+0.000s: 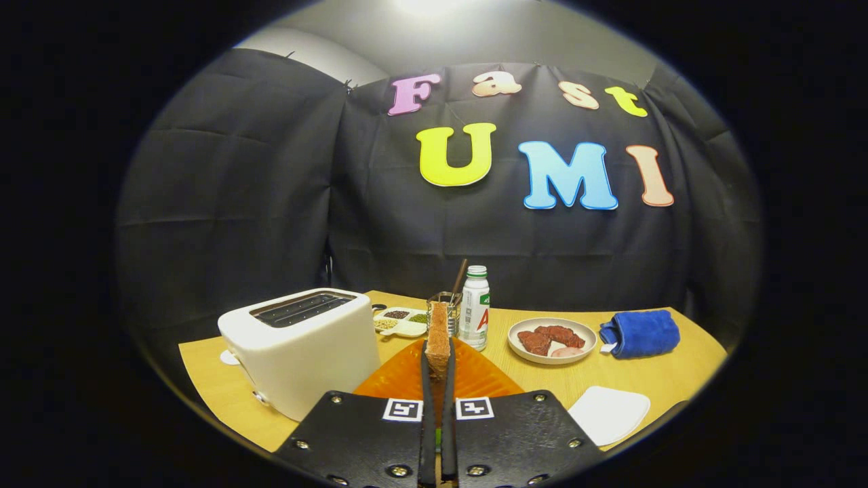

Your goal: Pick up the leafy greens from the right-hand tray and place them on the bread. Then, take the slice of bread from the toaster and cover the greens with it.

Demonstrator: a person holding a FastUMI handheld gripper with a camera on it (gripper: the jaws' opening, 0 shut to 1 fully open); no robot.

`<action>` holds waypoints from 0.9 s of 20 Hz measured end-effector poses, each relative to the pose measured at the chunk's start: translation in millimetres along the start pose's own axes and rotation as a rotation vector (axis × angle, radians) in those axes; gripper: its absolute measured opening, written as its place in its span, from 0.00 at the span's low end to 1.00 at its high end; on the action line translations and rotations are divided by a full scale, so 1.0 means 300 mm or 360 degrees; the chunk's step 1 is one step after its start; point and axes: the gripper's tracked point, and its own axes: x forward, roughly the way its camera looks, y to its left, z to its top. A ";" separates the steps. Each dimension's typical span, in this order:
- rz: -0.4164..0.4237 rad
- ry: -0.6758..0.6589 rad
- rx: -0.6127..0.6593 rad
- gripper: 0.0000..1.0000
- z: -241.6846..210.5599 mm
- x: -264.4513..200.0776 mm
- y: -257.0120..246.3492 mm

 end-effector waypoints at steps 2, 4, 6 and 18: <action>0.0036 0.0065 0.0077 0.04 -0.045 0.019 0.010; 0.0059 0.0082 0.0137 0.04 -0.060 0.031 0.019; 0.0090 0.0082 0.0182 0.04 -0.064 0.043 0.041; 0.0163 0.0156 0.0376 0.04 -0.149 0.094 0.105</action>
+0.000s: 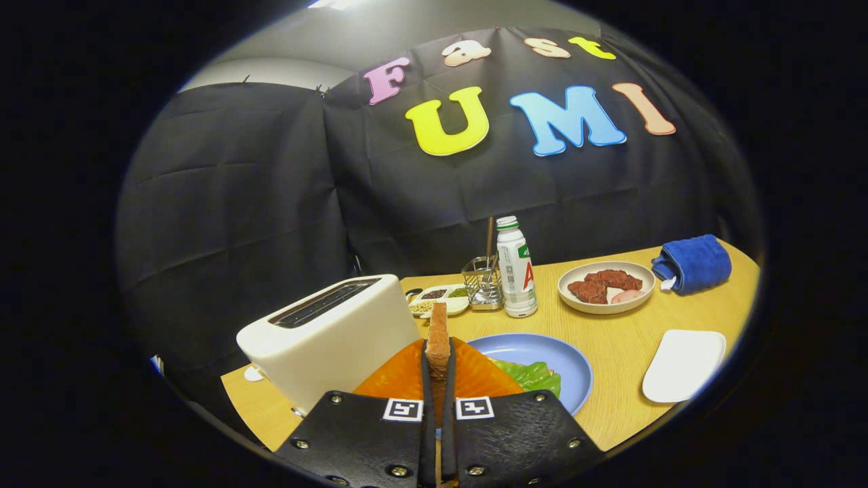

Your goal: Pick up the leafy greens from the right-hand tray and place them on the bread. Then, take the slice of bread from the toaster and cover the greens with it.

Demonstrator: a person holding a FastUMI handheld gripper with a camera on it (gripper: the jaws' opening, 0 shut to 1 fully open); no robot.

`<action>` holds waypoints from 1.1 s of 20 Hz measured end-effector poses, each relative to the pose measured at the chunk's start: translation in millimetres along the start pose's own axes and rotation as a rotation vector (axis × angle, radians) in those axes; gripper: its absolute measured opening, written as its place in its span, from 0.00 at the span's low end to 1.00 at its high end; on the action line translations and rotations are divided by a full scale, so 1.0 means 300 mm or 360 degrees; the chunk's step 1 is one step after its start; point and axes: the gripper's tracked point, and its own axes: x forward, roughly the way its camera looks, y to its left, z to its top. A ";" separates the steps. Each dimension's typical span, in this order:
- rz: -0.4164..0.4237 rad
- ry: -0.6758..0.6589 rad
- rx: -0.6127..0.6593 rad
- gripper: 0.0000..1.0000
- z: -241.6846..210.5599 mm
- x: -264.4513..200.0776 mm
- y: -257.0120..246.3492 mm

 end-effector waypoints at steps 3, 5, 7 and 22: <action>-0.0018 0.0013 0.0030 0.04 -0.012 0.006 -0.035; -0.0030 0.0013 0.0016 0.04 -0.013 0.007 -0.052; -0.0056 0.0022 -0.0014 0.04 -0.021 0.009 -0.071; -0.0280 0.0001 -0.0169 0.51 0.001 -0.026 -0.252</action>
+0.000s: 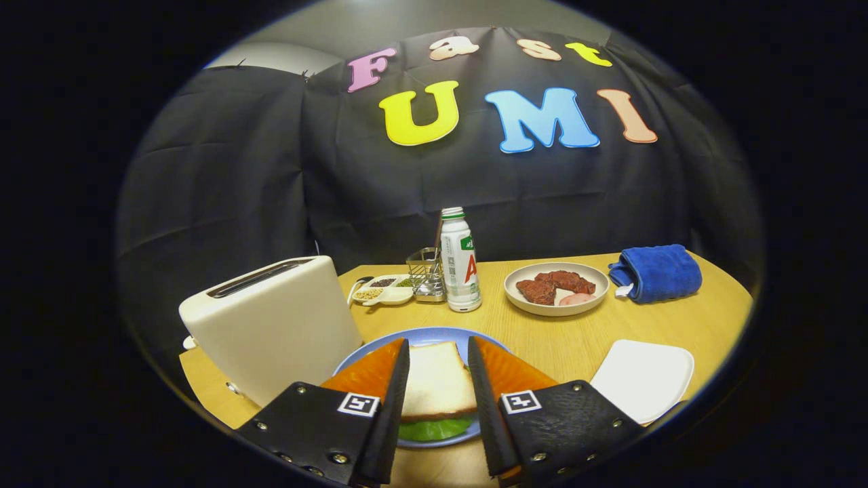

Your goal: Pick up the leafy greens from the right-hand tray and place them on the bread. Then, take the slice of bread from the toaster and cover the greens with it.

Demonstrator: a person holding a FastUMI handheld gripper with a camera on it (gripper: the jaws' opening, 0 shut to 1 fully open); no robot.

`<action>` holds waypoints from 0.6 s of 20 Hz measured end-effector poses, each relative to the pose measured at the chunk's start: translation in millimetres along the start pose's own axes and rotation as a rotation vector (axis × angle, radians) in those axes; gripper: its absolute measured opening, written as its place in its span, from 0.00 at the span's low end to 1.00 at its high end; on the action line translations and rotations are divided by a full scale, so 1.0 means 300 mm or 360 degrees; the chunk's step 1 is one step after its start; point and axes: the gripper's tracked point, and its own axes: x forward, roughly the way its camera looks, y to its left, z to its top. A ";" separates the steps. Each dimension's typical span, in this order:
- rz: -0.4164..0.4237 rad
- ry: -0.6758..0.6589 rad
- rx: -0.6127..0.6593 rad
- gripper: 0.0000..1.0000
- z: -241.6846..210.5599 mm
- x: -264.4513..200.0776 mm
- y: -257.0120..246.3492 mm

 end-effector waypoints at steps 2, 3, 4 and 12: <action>-0.0020 -0.0032 -0.0006 0.54 0.021 -0.011 -0.025; -0.0030 -0.0051 -0.0014 0.54 0.035 -0.020 -0.042; -0.0041 -0.0071 -0.0023 0.54 0.049 -0.032 -0.059; -0.0174 -0.0238 -0.0053 0.54 0.182 -0.175 -0.285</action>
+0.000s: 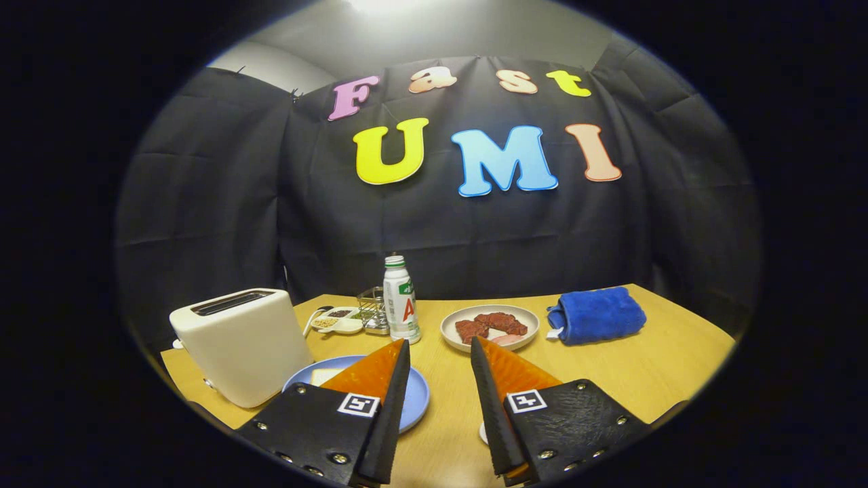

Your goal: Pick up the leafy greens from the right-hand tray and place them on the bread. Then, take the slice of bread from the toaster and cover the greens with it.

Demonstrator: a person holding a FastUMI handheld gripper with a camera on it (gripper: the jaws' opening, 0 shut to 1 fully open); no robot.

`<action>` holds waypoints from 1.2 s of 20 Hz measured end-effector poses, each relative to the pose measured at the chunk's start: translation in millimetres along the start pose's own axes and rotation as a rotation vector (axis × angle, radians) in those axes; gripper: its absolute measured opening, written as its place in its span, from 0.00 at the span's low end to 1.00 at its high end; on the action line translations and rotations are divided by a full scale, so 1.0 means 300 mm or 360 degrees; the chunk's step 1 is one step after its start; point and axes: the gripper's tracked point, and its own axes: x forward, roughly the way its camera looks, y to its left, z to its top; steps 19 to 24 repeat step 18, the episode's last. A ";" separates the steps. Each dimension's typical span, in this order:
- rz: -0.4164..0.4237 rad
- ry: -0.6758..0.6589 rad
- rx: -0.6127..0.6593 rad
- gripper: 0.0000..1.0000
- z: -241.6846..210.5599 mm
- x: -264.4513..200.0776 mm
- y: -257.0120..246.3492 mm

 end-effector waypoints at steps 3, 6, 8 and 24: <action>-0.0067 -0.0035 -0.0045 0.54 0.032 -0.031 -0.120; -0.0101 -0.0012 -0.0042 0.54 0.025 -0.050 -0.212; -0.0137 -0.0027 -0.0070 0.54 0.039 -0.069 -0.276; -0.0154 -0.0071 -0.0120 0.54 0.087 -0.167 -0.564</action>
